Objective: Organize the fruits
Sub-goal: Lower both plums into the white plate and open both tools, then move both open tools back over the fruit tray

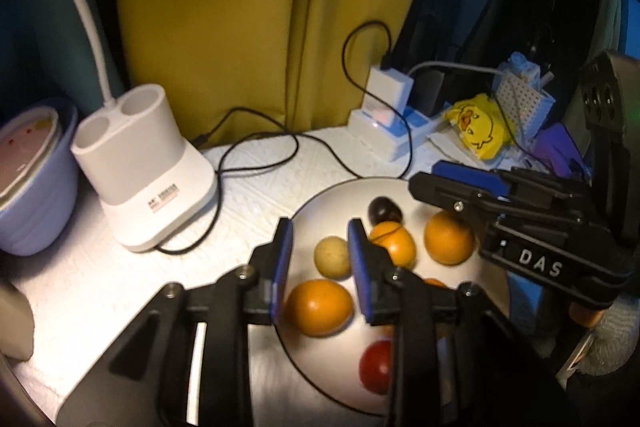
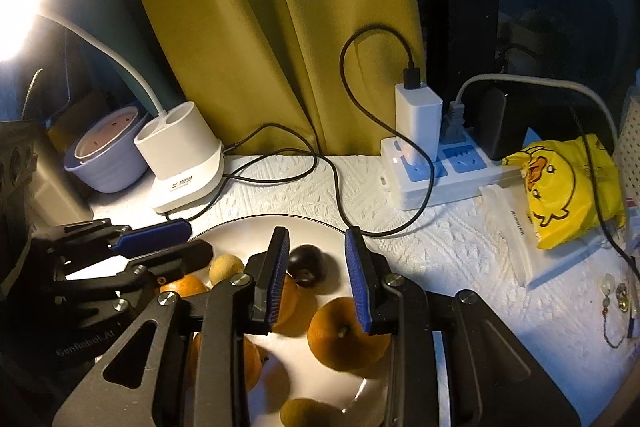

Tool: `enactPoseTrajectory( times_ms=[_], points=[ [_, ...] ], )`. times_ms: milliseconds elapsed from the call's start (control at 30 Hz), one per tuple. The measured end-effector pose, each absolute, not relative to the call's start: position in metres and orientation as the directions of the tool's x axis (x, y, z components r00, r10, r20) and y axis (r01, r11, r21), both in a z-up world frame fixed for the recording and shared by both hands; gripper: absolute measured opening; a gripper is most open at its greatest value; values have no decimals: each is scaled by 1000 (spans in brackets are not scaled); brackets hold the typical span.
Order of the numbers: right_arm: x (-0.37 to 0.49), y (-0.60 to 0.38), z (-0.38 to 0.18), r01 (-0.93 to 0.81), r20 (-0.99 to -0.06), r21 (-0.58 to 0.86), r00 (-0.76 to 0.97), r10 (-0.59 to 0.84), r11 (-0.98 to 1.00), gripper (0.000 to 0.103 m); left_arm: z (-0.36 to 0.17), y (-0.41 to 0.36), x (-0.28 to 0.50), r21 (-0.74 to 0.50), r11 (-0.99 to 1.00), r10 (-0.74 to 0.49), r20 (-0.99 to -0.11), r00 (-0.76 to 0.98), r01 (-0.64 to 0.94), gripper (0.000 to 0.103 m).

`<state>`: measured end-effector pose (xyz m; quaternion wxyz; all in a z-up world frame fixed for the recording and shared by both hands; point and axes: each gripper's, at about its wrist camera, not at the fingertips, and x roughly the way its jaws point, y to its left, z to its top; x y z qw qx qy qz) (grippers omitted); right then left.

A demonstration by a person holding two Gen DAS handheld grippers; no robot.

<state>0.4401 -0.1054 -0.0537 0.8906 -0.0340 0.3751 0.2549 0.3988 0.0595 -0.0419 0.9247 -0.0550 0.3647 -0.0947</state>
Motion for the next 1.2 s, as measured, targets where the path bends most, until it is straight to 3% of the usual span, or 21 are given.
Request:
enactPoseTrajectory(
  times_ms=[667, 1200],
  points=[
    [375, -130, -12, -485, -641, 129, 624, 446, 865, 31, -6, 55, 320, -181, 977, -203, -605, 770, 116, 31],
    [292, -137, -20, -526, -672, 164, 559, 485, 834, 31, -14, 52, 249, -215, 973, -203, -604, 770, 87, 33]
  ],
)
